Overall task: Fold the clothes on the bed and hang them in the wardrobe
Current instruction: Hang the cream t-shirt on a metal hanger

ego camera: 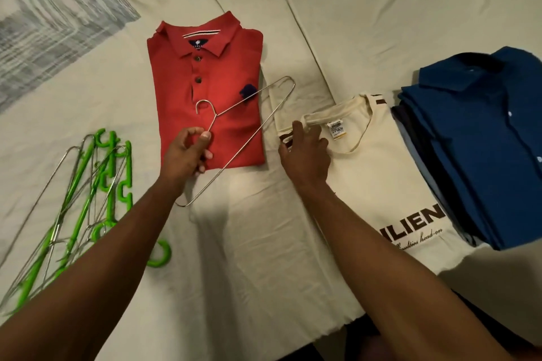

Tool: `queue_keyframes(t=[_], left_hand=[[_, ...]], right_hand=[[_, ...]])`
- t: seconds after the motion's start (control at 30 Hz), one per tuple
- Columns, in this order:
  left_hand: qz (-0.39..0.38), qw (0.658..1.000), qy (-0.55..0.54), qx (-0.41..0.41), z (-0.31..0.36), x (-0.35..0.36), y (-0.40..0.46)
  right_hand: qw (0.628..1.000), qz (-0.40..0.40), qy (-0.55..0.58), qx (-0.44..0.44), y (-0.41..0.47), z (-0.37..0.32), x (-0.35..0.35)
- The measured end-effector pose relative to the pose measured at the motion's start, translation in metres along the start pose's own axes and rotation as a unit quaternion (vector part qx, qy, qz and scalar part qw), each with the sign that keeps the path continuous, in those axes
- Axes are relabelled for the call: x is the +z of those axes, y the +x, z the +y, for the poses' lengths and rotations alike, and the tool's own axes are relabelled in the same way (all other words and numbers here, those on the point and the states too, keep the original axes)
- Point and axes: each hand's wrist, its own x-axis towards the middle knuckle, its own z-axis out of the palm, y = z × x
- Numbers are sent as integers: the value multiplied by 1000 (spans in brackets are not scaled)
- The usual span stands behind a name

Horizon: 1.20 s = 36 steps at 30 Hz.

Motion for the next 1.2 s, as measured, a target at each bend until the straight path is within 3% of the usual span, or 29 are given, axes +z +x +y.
queue_keyframes(t=[0.13, 0.3, 0.43, 0.63, 0.87, 1.07, 1.2], left_hand=[[18, 1000, -19, -3, 8, 2, 10], [6, 993, 79, 91, 12, 3, 22], [-20, 984, 96, 151, 25, 12, 15], [-38, 984, 80, 156, 41, 28, 14], [-97, 982, 54, 156, 70, 80, 5], [-113, 983, 81, 123, 53, 122, 13], [-108, 987, 87, 86, 46, 142, 20]], right_hand=[[990, 22, 138, 13, 2, 18, -2], [947, 10, 310, 79, 2, 39, -12], [924, 17, 368, 104, -5, 45, -17], [884, 68, 442, 138, -21, 45, -22], [813, 128, 540, 177, -42, 39, -33], [812, 142, 535, 182, -54, 39, -34], [839, 118, 513, 135, -55, 35, -33]])
